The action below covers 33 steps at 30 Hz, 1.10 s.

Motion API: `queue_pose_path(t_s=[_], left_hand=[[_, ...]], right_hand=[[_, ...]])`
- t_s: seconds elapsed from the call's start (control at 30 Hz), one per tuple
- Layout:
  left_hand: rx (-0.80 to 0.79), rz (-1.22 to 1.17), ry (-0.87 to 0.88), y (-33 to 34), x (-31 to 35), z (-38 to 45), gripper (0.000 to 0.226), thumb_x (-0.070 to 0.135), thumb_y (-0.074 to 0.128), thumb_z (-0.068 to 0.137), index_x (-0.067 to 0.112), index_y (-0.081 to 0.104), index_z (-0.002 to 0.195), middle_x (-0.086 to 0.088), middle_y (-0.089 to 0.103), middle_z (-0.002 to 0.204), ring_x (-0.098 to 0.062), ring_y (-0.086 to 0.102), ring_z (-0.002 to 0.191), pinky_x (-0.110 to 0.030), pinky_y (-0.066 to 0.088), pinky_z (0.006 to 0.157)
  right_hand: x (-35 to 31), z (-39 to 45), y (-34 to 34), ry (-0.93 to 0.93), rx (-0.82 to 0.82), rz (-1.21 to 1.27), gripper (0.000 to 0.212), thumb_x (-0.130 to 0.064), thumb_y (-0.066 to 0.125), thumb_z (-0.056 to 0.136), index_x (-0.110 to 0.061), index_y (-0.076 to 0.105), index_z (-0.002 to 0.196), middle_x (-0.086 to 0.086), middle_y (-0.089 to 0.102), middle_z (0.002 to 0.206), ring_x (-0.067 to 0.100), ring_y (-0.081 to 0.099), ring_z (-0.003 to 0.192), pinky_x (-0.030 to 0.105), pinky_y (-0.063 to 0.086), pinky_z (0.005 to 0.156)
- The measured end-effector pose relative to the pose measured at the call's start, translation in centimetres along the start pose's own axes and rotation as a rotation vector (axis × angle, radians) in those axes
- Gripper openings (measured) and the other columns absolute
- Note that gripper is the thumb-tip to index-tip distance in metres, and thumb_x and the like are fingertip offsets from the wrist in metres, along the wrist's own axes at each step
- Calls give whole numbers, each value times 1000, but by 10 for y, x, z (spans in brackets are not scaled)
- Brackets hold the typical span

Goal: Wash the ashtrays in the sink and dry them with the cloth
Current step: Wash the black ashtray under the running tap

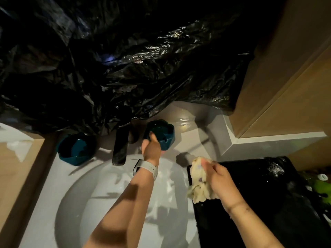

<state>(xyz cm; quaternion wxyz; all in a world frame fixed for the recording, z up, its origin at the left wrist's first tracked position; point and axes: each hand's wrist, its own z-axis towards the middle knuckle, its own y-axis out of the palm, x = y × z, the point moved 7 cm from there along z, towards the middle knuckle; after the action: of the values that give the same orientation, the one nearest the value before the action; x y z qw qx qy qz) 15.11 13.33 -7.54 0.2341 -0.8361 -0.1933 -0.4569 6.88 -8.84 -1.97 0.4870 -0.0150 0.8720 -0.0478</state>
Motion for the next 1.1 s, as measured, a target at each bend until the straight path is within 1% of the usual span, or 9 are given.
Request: queue_pose_path(t_s=[0.2, 0.3, 0.43, 0.5, 0.6, 0.7, 0.77, 0.9, 1.1], left_hand=[[17, 446, 137, -13, 13, 13, 54, 36, 37, 102, -9, 62, 119, -33, 57, 124, -43, 55, 113, -37, 43, 90], [47, 597, 177, -17, 20, 9, 47, 27, 36, 104, -8, 60, 122, -32, 51, 131, -44, 53, 116, -39, 42, 92], [69, 607, 200, -18, 21, 3, 47, 27, 36, 105, -7, 49, 135, -30, 31, 147, -43, 46, 124, -41, 39, 99], [63, 570, 211, -19, 20, -1, 47, 33, 37, 105, 0, 51, 135, -25, 31, 149, -42, 42, 129, -41, 38, 100], [88, 579, 205, -20, 13, -17, 52, 40, 39, 103, 6, 43, 141, -22, 39, 145, -39, 37, 132, -42, 38, 100], [79, 563, 445, -17, 14, -63, 47, 27, 54, 97, 5, 50, 138, -22, 47, 135, -41, 46, 122, -43, 39, 100], [-60, 509, 656, 0, 12, -103, 38, 15, 57, 91, 6, 60, 127, -18, 53, 125, -37, 57, 108, -42, 46, 98], [-522, 604, 640, 66, 9, -171, 26, 16, 53, 93, 21, 67, 115, 4, 60, 115, -14, 58, 106, -30, 46, 98], [-816, 894, 606, 178, 2, -213, 35, 35, 50, 99, 6, 68, 96, -12, 72, 95, -28, 67, 94, -31, 52, 83]], right_hand=[[8, -3, 10, 38, -61, -60, 15, 7, 68, 82, -4, 62, 89, 1, 68, 74, 18, 59, 77, 12, 51, 62], [2, -2, 4, -81, -1, -521, 22, -18, 65, 89, -20, 60, 68, -2, 65, 69, 19, 59, 75, 18, 51, 63], [-11, -18, -2, -204, 31, -815, 41, -50, 51, 91, -17, 67, 75, -2, 70, 70, 9, 64, 67, 27, 50, 68], [-20, -31, -5, -262, 82, -643, 47, -50, 51, 89, -14, 63, 61, -1, 64, 53, 1, 57, 51, 18, 45, 55], [-17, -48, -19, -234, 97, -204, 42, -38, 58, 91, -3, 68, 69, 20, 63, 56, 21, 59, 49, 24, 46, 46], [-7, -60, -41, -180, 21, -56, 18, -21, 69, 86, -4, 70, 94, 20, 71, 78, 36, 69, 68, 34, 55, 59], [6, -66, -61, -135, -35, -12, 23, -10, 74, 80, -9, 70, 103, 22, 72, 93, 37, 70, 87, 38, 57, 72], [27, -72, -100, -122, -24, -5, 23, -2, 69, 83, -11, 70, 104, 24, 70, 98, 34, 69, 90, 38, 54, 78], [45, -77, -145, -170, 154, 45, 34, -37, 58, 86, -7, 73, 80, 19, 72, 76, 24, 67, 70, 33, 53, 67]])
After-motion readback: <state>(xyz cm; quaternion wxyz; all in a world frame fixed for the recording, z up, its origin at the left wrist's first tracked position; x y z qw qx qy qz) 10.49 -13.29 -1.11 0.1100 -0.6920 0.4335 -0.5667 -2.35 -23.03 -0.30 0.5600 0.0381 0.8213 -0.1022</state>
